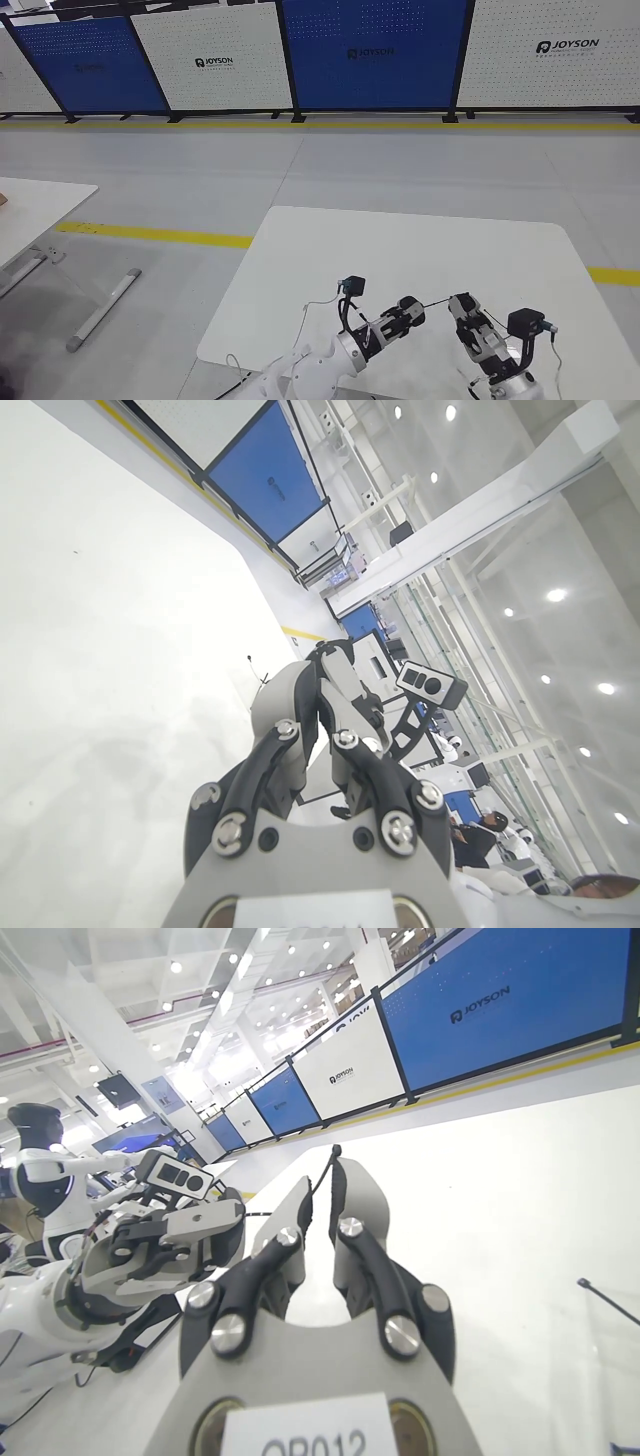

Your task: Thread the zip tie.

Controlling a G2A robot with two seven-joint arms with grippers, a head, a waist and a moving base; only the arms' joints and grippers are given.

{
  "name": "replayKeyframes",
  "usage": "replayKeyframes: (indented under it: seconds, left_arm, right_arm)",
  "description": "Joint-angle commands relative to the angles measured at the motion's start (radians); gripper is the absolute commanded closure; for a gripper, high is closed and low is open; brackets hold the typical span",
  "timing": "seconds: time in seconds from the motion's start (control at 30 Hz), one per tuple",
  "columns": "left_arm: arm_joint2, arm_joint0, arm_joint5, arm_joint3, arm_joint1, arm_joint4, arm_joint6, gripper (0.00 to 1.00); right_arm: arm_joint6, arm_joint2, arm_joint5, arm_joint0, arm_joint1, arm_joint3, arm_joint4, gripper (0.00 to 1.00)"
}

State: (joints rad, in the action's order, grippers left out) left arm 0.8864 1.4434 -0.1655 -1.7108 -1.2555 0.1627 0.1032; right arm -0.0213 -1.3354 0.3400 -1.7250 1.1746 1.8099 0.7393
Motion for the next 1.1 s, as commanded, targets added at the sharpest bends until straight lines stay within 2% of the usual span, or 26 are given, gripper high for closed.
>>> replayKeyframes:
  seconds: [0.0,0.1,0.23,0.73,0.87,1.07]
  left_arm:
    - [-0.001,-0.001,-0.001,0.001,0.0,0.001,-0.001,1.0]
    - [-0.002,-0.001,-0.002,0.003,0.0,0.004,-0.002,1.0]
    - [-0.004,-0.001,-0.002,0.004,-0.001,0.008,-0.003,1.0]
    - [-0.01,-0.007,0.033,0.008,-0.002,0.014,0.002,1.0]
    - [-0.014,-0.009,0.043,0.011,-0.003,0.015,0.007,0.83]
    - [-0.02,-0.015,0.056,0.015,-0.005,0.015,0.012,0.78]
  right_arm:
    - [-0.001,0.001,0.0,0.001,-0.001,-0.001,-0.002,0.93]
    - [-0.002,0.003,0.0,0.003,-0.004,-0.002,-0.003,0.91]
    - [-0.004,0.007,0.0,0.004,-0.008,-0.002,-0.007,1.0]
    - [-0.049,0.019,0.0,-0.009,-0.024,0.014,0.055,1.0]
    - [-0.058,0.027,0.0,-0.009,-0.03,0.018,0.068,1.0]
    - [-0.076,0.036,0.0,-0.012,-0.038,0.025,0.08,1.0]
